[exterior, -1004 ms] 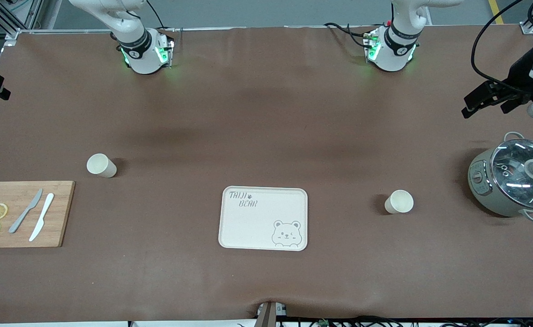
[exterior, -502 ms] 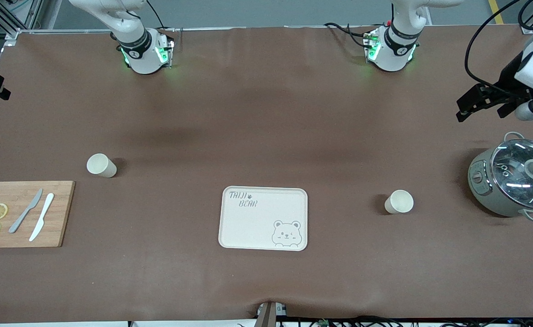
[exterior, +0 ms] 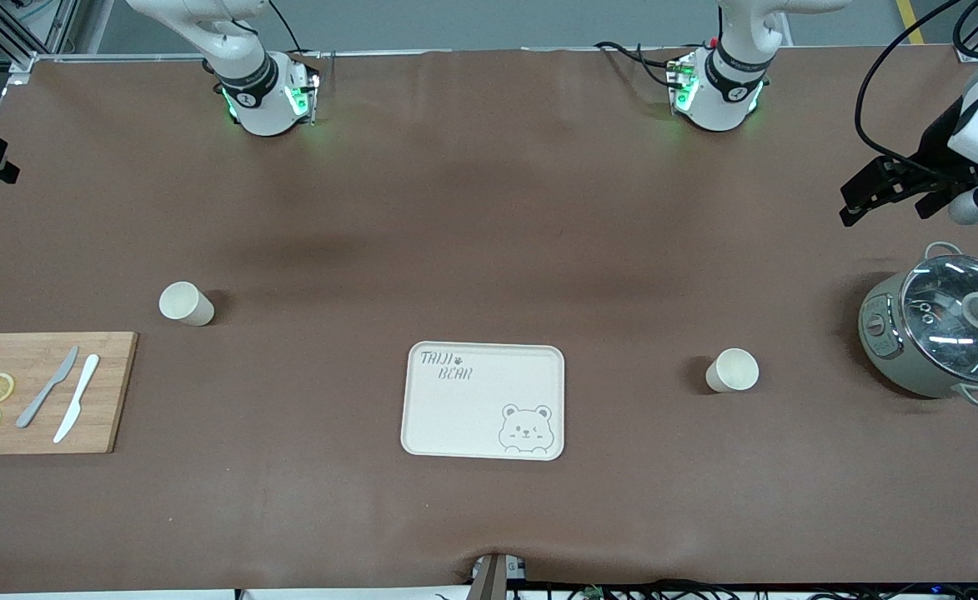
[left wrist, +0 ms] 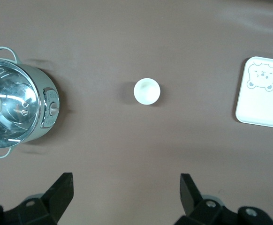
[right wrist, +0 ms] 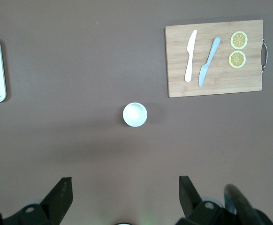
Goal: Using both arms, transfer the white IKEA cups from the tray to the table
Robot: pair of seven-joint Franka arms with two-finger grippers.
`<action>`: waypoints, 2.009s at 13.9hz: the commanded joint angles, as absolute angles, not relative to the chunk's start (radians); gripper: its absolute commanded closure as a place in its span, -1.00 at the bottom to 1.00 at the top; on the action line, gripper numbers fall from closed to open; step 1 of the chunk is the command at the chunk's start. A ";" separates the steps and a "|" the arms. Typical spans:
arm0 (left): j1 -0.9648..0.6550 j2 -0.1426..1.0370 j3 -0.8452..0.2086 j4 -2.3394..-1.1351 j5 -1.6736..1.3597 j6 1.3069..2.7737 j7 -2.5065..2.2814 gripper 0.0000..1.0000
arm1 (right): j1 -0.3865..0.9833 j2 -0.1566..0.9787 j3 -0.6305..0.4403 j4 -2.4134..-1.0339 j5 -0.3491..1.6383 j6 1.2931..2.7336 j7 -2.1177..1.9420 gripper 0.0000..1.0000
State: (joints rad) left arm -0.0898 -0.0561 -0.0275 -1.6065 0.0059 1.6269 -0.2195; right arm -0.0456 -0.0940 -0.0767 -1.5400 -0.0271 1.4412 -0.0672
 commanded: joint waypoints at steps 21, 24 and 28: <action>-0.065 -0.034 -0.029 -1.585 -0.009 1.623 -0.143 -1.00 | -0.055 -0.084 -0.072 -1.519 -0.034 1.434 -0.055 -1.00; -0.044 -0.029 -0.029 -1.585 -0.034 1.624 -0.143 -1.00 | -0.055 -0.084 -0.071 -1.519 -0.034 1.434 -0.055 -1.00; -0.043 -0.028 -0.029 -1.585 -0.032 1.626 -0.143 -1.00 | -0.054 -0.084 -0.072 -1.519 -0.035 1.437 -0.055 -1.00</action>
